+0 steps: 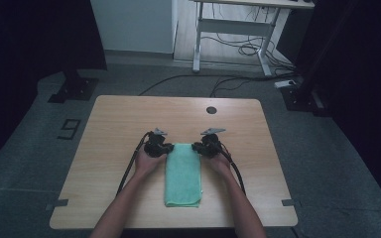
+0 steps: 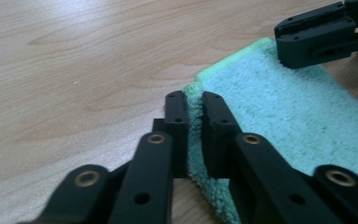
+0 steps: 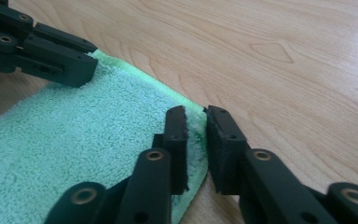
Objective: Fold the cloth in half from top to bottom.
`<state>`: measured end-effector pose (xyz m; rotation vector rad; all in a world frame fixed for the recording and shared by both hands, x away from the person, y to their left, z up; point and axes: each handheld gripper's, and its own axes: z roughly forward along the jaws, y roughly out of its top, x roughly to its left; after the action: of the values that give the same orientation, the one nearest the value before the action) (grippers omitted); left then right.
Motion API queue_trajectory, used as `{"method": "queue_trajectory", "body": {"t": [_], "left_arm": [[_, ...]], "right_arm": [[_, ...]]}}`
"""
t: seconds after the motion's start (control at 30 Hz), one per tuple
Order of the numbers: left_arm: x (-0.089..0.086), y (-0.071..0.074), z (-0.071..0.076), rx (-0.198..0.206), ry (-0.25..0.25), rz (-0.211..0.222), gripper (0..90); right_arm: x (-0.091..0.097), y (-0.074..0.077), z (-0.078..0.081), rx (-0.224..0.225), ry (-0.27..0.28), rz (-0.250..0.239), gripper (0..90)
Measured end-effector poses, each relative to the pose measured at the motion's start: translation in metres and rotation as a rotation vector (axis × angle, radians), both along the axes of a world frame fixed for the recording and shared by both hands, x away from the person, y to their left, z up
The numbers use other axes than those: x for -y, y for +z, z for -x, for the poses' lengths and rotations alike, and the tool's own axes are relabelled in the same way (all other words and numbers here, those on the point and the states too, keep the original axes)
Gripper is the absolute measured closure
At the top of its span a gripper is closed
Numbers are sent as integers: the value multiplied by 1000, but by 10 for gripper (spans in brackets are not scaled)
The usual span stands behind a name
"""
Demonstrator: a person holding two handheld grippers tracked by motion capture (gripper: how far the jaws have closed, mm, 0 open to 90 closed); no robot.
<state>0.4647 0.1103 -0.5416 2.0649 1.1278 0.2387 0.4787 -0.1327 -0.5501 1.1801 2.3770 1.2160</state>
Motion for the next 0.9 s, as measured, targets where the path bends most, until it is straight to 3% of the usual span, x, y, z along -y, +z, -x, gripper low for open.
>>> {"method": "queue_trajectory", "body": {"t": [0.37,0.7,0.9], "left_arm": [[-1,13,6,48,-15,39,877],[-1,23,0,83,-2,47,878],[-2,27,6,89,-18,46,876]], "right_arm": [[7,8,5,40,-5,-45,830],[8,20,0,93,-16,-68,830],[9,25,6,114,-12,-73,823]]}}
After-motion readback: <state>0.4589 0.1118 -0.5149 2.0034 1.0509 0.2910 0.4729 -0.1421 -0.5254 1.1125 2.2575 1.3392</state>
